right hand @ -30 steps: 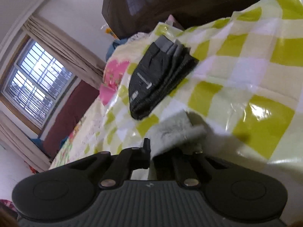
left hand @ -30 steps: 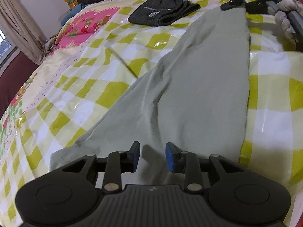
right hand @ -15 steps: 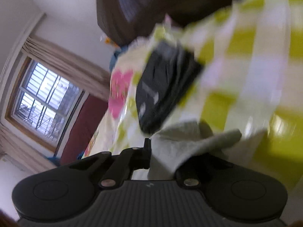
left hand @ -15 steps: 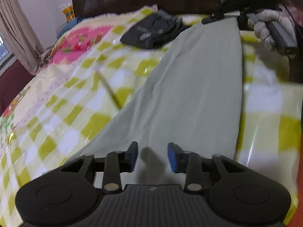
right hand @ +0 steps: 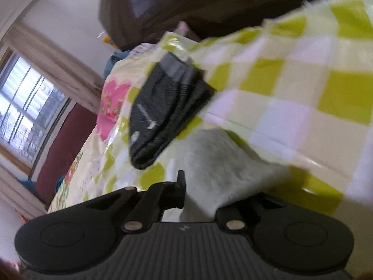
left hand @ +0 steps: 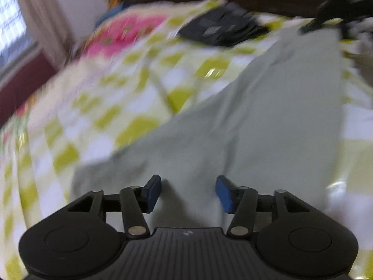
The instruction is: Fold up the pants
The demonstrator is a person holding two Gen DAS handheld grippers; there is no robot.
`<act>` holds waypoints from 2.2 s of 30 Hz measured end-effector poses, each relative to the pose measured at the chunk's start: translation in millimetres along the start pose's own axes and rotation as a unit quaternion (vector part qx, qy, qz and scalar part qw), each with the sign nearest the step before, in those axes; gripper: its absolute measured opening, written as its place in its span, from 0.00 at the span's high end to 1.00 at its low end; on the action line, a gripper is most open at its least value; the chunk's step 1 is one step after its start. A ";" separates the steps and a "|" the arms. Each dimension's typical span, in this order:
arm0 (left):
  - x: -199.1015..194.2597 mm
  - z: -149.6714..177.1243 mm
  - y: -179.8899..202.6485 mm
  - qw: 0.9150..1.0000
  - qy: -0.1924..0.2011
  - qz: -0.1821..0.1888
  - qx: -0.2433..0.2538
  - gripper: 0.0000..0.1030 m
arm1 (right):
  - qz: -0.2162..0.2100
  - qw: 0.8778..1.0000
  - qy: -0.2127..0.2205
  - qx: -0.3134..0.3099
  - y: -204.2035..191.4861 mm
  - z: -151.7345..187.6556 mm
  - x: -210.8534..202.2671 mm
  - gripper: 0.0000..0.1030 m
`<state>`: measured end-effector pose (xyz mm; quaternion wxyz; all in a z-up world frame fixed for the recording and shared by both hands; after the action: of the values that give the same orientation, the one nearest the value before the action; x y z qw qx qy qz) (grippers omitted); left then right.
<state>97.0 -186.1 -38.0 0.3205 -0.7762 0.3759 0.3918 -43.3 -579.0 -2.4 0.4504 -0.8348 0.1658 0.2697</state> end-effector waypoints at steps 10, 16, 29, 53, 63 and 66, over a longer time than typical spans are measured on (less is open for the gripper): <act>22.5 -21.4 -50.7 0.997 0.003 -0.041 -0.057 0.28 | 0.003 0.998 -0.010 -0.067 -61.0 -1.9 -1.1 0.97; -32.9 0.3 -77.1 0.986 0.075 -0.059 -0.136 0.28 | -0.018 0.988 -0.035 -0.150 -117.2 25.3 -2.7 0.96; -91.6 150.4 -64.8 0.966 0.045 -0.088 -0.238 0.26 | -0.090 0.888 -0.191 -0.408 -299.5 240.5 85.9 0.96; -143.6 236.1 -83.4 0.926 0.104 -0.073 -0.355 0.22 | -0.090 0.600 -0.121 -0.786 -369.9 470.2 70.5 0.84; -151.1 242.8 -83.0 0.924 0.099 -0.074 -0.361 0.21 | -0.141 0.601 -0.140 -0.774 -374.2 478.1 57.0 0.74; -153.4 243.3 -82.3 0.925 0.099 -0.074 -0.360 0.21 | -0.130 0.611 -0.140 -0.769 -374.0 477.2 64.2 0.74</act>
<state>13.4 99.7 -9.7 0.0091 -0.8998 0.1806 0.3971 58.8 22.1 -7.3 -0.3082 -0.8396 -0.2779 0.3506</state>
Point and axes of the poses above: each gripper's, at about its wrist camera, not at the fingertips, and x roughly the way its jaws point, y to its right, z to its underside, the point moved 3 cm from there along x, roughly the way its jaws point, and after that the axes turned 11 degrees about -y, right-handed, at the moved point
